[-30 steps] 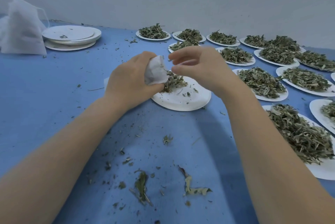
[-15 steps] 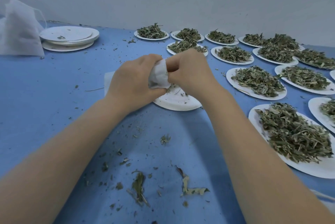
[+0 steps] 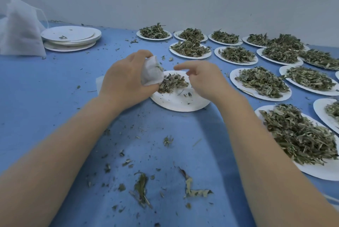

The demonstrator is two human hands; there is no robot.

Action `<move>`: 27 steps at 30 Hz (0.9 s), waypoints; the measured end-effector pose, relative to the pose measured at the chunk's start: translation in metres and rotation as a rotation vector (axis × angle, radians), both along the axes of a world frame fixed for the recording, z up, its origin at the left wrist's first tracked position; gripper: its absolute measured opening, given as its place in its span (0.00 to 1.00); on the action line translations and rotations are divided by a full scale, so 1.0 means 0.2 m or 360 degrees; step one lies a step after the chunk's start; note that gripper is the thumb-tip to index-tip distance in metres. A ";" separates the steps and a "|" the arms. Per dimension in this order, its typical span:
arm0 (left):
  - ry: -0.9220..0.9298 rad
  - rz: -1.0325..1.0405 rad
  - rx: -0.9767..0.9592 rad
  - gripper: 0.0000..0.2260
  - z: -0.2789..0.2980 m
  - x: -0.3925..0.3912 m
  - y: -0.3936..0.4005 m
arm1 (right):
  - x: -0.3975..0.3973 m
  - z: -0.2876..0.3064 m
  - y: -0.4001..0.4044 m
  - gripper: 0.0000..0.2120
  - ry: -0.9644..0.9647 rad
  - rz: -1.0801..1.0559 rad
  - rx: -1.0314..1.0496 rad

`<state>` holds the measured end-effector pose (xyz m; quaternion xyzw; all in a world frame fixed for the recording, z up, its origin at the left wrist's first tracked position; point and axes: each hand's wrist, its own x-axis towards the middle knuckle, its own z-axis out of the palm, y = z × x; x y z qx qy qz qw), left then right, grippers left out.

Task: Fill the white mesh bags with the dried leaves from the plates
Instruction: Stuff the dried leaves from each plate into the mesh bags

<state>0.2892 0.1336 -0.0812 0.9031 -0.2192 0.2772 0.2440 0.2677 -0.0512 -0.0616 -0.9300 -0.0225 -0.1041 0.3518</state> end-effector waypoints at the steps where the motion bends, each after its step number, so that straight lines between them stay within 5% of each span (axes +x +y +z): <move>1: -0.0002 0.0004 0.0002 0.26 0.00 0.00 0.01 | 0.01 -0.02 0.01 0.27 0.0062 0.0068 -0.0183; 4: 0.0013 0.0014 -0.0001 0.26 -0.01 0.02 0.01 | 0.02 -0.07 0.04 0.26 0.0136 0.0287 -0.0439; 10: 0.0020 0.0024 -0.0004 0.25 -0.03 0.03 0.02 | 0.01 -0.04 0.00 0.16 -0.0036 0.0108 -0.0304; 15: 0.0096 0.0027 -0.0062 0.24 -0.05 0.04 0.02 | 0.04 -0.05 0.00 0.25 0.0326 -0.0007 -0.0645; 19: 0.0142 0.0044 -0.0054 0.24 -0.05 0.04 0.03 | 0.04 -0.07 0.01 0.13 0.0161 -0.0029 -0.0634; 27: 0.0193 0.0054 -0.0023 0.24 -0.06 0.04 0.04 | 0.01 0.03 -0.02 0.07 -0.0110 -0.0013 -0.0370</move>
